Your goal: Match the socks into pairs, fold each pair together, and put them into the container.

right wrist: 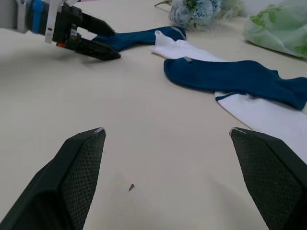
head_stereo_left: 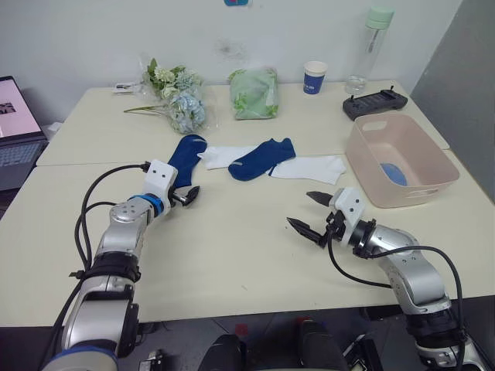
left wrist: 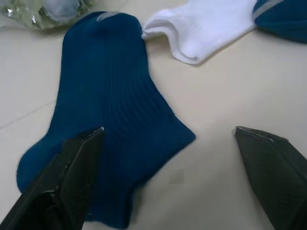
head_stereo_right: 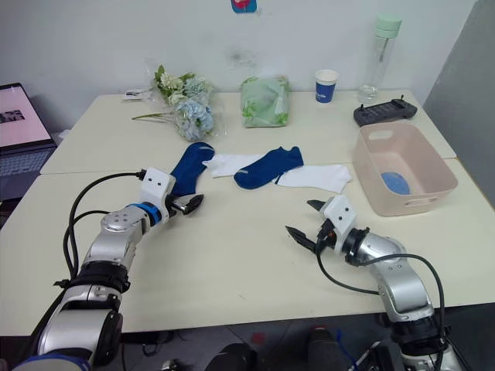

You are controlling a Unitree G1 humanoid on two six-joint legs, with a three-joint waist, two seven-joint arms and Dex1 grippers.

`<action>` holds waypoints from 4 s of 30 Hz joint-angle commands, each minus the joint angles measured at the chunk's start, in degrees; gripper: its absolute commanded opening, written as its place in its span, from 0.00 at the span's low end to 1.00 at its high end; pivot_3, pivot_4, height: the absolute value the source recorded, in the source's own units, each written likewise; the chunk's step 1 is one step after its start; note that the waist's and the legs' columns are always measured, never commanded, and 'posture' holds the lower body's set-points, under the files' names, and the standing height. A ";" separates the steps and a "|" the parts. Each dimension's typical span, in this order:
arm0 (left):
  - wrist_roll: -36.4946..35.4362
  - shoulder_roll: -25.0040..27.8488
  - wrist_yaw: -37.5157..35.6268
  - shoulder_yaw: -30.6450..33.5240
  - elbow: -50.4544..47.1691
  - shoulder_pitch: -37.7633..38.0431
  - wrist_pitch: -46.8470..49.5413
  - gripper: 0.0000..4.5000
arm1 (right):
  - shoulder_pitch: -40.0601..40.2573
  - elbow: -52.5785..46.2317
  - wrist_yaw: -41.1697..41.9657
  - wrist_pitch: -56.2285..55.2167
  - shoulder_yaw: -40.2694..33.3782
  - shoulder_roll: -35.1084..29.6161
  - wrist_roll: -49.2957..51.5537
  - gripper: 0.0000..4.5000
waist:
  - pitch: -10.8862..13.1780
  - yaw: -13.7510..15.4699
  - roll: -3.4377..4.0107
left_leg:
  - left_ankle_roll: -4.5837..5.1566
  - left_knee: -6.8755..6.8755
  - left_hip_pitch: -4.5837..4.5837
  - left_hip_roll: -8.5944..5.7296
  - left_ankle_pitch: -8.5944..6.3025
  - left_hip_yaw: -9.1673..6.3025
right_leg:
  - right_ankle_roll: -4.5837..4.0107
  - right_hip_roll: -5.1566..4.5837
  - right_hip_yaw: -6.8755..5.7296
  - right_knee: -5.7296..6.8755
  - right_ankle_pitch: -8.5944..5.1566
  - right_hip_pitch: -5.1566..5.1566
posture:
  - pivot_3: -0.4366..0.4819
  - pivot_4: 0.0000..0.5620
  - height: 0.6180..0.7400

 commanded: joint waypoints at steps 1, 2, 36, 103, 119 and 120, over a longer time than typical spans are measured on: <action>1.74 0.96 -0.20 -0.43 6.79 -2.14 0.07 0.87 | -0.85 -3.13 -0.62 0.07 -0.94 0.01 1.35 1.00 | -0.01 -0.04 0.00 | 0.00 0.01 0.03 0.00 0.00 0.01 | 0.00 0.00 0.00 0.03 0.00 0.02 | 0.48 0.27 1.00; 1.10 0.78 -0.91 -0.01 7.92 -2.66 0.42 0.80 | -1.18 -3.07 -0.98 0.20 -1.03 0.16 1.32 1.00 | -0.02 -0.08 0.00 | 0.00 0.01 0.05 0.00 0.00 0.01 | 0.00 0.01 0.01 0.06 0.00 0.03 | 0.48 0.27 1.00; -39.63 -17.61 10.95 2.94 -76.38 31.99 60.34 0.17 | -7.02 4.48 1.18 -1.25 -1.89 0.24 3.32 1.00 | 0.03 1.07 0.00 | 0.14 0.07 0.08 0.11 -0.07 0.01 | 0.05 -0.09 0.09 -0.03 -0.03 0.21 | 0.48 0.27 1.00; -21.75 -14.18 12.30 2.55 -79.69 46.27 41.01 0.01 | -19.64 15.77 34.61 16.51 13.04 -19.41 6.08 0.00 | 0.15 0.30 -0.18 | 0.20 0.01 0.04 0.11 -0.12 0.04 | 0.11 -0.18 0.09 -0.12 -0.07 0.16 | 0.48 0.27 1.00; -19.97 -16.09 14.05 2.06 -79.60 51.97 34.19 0.43 | -20.64 21.72 35.90 7.67 10.83 -20.63 1.29 0.46 | 0.18 1.45 -0.20 | 0.19 0.01 -0.01 0.10 -0.11 0.05 | 0.10 -0.22 0.09 -0.19 -0.07 0.14 | 0.48 0.27 1.00; -20.85 -14.99 13.20 3.57 -80.26 52.40 34.41 0.50 | -20.70 21.23 35.24 7.79 9.45 -20.92 1.76 0.53 | 0.18 1.45 -0.21 | 0.19 0.01 0.00 0.10 -0.11 0.06 | 0.10 -0.22 0.10 -0.18 -0.07 0.14 | 0.48 0.27 1.00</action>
